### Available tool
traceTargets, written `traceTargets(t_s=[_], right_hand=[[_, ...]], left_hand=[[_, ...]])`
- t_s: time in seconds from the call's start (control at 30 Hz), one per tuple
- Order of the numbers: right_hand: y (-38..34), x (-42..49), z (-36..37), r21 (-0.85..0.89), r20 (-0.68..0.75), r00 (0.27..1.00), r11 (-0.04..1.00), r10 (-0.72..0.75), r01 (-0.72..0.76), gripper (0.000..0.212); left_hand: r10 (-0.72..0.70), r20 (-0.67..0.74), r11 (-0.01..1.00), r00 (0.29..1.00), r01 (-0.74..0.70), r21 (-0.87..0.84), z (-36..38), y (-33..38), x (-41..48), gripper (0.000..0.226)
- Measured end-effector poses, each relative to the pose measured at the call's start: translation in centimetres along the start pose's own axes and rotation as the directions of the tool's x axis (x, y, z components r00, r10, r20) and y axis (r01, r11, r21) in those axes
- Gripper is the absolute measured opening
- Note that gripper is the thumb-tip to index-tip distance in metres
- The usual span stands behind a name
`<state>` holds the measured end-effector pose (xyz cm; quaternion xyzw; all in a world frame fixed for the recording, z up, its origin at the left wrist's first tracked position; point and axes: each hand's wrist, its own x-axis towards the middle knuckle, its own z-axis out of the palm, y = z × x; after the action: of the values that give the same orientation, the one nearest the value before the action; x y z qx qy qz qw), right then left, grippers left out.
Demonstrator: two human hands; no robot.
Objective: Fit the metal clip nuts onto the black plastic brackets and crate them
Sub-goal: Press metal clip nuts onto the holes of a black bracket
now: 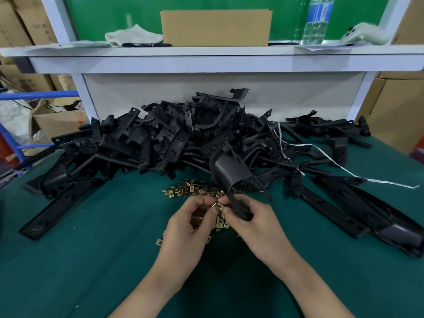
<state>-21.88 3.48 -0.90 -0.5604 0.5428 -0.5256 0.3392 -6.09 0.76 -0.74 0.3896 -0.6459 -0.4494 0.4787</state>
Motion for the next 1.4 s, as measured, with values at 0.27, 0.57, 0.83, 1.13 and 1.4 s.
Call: traceTargets(t_s=[0.27, 0.57, 0.83, 1.13, 1.4], right_hand=[[0.1, 0.2, 0.0, 0.000, -0.014, 1.000, 1.000, 0.004, -0.004, 0.017], [-0.2, 0.0, 0.1, 0.004, -0.030, 0.999, 1.000, 0.016, -0.016, 0.011], [-0.3, 0.0, -0.1, -0.006, -0.033, 0.999, 1.000, 0.018, -0.018, 0.010], [-0.7, 0.0, -0.8, 0.055, 0.118, 0.992, 0.997, 0.046, -0.053, 0.011], [-0.8, 0.1, -0.8, 0.095, 0.110, 0.993, 0.994, 0.042, -0.053, 0.012]], left_hand=[[-0.008, -0.035, 1.000, 0.999, 0.008, -0.008, 0.2, -0.4, 0.2, 0.018], [-0.041, -0.038, 0.997, 0.998, 0.038, -0.063, 0.4, -0.6, 0.2, 0.009], [-0.060, 0.010, 0.992, 0.998, 0.061, -0.108, 0.4, -0.4, 0.1, 0.008], [-0.038, 0.133, 0.999, 0.990, 0.039, -0.004, -0.9, -0.2, 0.5, 0.010], [-0.091, 0.181, 0.992, 0.979, 0.106, -0.070, -1.0, 0.2, 0.6, 0.013]])
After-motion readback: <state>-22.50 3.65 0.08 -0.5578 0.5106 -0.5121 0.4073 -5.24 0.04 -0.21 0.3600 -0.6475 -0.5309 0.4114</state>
